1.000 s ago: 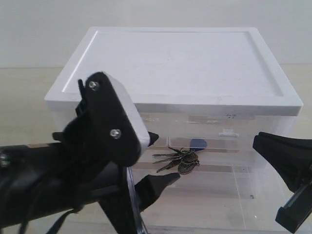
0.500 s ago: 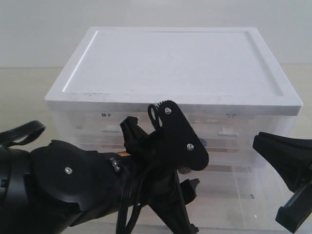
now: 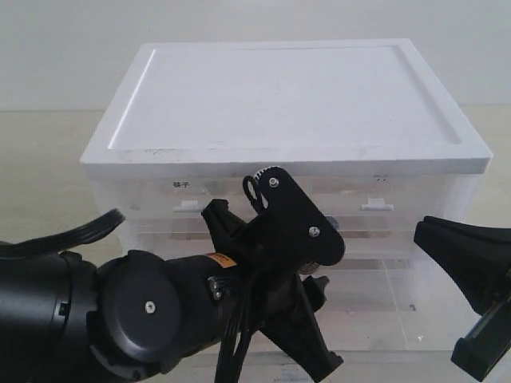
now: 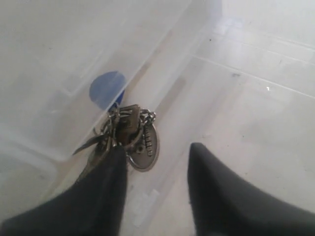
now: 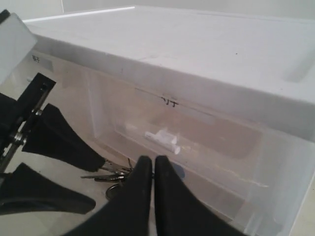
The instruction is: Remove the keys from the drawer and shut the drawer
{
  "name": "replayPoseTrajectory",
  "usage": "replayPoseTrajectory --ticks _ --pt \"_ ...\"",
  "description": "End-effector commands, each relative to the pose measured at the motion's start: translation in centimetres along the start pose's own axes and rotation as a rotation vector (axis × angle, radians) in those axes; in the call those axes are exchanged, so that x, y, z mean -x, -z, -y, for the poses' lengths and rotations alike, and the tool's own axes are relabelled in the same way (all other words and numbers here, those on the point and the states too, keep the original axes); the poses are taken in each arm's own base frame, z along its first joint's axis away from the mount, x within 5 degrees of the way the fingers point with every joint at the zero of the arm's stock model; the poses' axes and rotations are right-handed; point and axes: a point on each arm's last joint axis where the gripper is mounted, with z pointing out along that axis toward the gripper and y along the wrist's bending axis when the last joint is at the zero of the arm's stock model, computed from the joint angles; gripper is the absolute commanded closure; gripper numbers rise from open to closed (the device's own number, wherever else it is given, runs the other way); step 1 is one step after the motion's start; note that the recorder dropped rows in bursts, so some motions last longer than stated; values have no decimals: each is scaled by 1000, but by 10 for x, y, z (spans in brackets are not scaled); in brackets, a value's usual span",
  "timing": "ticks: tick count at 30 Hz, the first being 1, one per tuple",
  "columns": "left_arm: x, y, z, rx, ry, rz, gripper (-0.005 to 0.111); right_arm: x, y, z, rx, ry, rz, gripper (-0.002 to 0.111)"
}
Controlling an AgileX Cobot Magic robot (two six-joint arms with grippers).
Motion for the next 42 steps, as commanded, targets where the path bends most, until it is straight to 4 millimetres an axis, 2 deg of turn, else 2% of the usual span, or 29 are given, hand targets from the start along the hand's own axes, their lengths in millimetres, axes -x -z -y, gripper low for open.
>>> replayPoseTrajectory --ticks 1,7,11,15,19,22,28,30,34,35,38,42 --pt "-6 -6 -5 11 -36 -27 102 2 -1 1 -2 -3 11 108" --pt "-2 6 8 -187 -75 -35 102 2 -1 1 -2 -3 11 108" --pt "7 25 13 -302 -94 -1 102 2 -1 1 -2 -3 11 108" --pt "11 45 9 -324 -89 44 102 2 -1 1 -3 -3 9 108" --pt "5 63 6 -354 -91 62 102 2 -1 1 -4 -3 7 108" --pt "-4 72 12 -434 -152 44 102 2 -1 1 -4 -3 7 108" --pt "-9 78 13 -472 -241 45 100 2 -1 1 -4 -3 7 108" --pt "-9 78 13 -468 -297 49 91 2 -1 1 -4 -3 7 108" --pt "-15 76 10 -431 -381 50 60 2 -1 1 -4 -3 7 108" --pt "-18 75 10 -418 -383 46 56 2 -1 1 -4 -5 7 108" --pt "-26 74 8 -396 -389 29 57 2 -1 1 -4 -5 7 108" --pt "-37 71 4 -330 -390 17 72 2 -1 1 -4 -5 7 108"
